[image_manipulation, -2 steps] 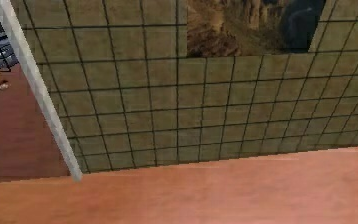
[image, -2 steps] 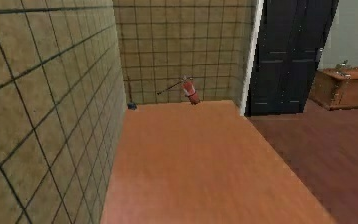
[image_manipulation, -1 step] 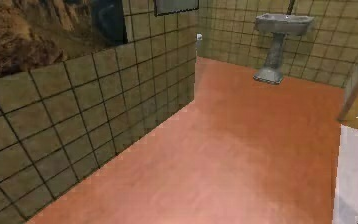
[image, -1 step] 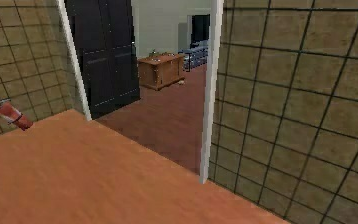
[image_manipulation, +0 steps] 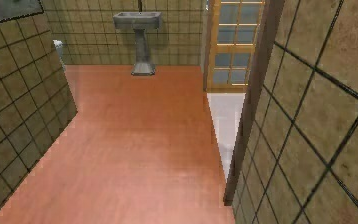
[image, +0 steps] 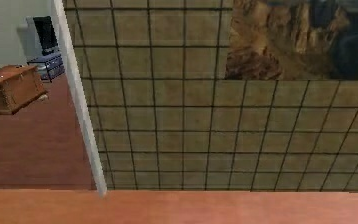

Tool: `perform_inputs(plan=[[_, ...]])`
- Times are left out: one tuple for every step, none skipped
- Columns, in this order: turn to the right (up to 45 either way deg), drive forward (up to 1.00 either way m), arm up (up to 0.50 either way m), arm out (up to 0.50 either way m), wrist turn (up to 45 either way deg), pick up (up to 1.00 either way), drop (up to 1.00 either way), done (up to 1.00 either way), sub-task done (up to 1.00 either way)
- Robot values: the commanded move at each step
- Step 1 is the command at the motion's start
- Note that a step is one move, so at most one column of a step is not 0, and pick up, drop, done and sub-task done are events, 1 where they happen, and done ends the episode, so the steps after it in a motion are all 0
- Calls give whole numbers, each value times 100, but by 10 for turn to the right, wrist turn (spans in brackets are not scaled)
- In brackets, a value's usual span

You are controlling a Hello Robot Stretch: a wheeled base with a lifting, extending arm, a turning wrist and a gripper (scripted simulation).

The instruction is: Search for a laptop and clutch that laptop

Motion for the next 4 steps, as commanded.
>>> perform_inputs(plan=[[0,10,0,0,0,0,0,0,0],[-450,0,0,0,0,0,0,0,0],[-120,0,0,0,0,0,0,0,0],[0,100,0,0,0,0,0,0,0]])
